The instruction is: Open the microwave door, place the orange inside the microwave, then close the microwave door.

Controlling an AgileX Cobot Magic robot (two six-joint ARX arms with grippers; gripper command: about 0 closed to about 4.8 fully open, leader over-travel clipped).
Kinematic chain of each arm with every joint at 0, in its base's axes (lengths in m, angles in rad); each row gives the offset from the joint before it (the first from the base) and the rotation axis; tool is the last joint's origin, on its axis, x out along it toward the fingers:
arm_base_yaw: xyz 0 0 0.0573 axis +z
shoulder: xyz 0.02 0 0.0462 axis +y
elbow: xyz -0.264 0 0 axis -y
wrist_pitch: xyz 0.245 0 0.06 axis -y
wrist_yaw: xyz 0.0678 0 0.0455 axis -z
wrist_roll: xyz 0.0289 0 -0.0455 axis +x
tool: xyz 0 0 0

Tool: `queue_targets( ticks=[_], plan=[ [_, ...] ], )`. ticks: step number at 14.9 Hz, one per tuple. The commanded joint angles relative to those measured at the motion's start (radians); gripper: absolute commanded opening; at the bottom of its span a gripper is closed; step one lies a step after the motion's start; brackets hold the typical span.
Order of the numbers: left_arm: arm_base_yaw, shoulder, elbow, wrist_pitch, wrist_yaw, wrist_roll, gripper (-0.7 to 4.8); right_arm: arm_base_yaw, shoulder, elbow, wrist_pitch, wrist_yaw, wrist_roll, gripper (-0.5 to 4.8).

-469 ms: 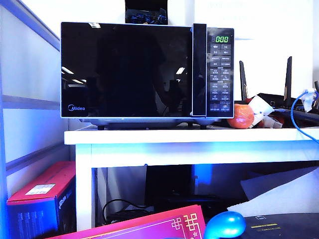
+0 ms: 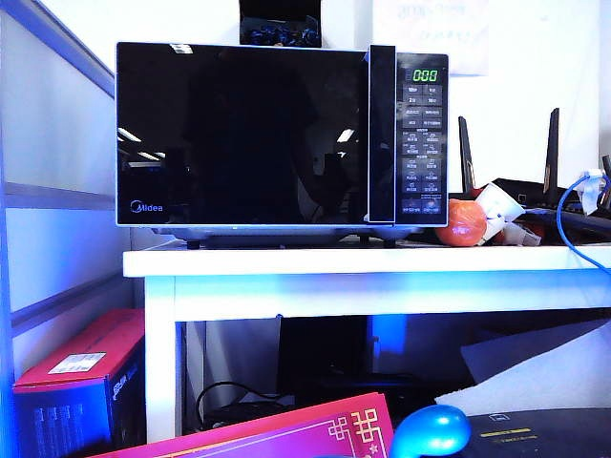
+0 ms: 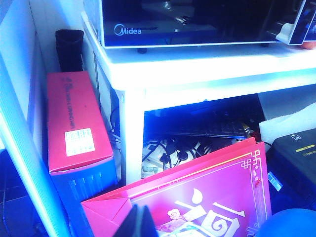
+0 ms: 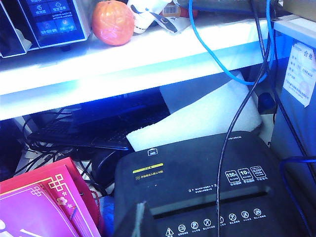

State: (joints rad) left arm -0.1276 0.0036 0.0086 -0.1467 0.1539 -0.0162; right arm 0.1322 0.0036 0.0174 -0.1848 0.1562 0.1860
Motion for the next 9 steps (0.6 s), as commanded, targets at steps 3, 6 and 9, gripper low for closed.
queue_targets(
  ticks=[3,6,9],
  plan=[
    [-0.001,-0.003,0.001,0.03,0.011,-0.023,-0.04,0.0,-0.001,-0.001,0.035,0.003,-0.002,0.0],
    [-0.001,-0.003,0.035,0.076,0.001,-0.093,-0.05,0.0,-0.001,0.001,0.104,-0.002,-0.002,-0.01],
    [-0.001,-0.003,0.155,0.074,-0.097,-0.113,-0.05,0.0,-0.001,0.022,0.159,-0.051,-0.002,-0.01]
  ],
)
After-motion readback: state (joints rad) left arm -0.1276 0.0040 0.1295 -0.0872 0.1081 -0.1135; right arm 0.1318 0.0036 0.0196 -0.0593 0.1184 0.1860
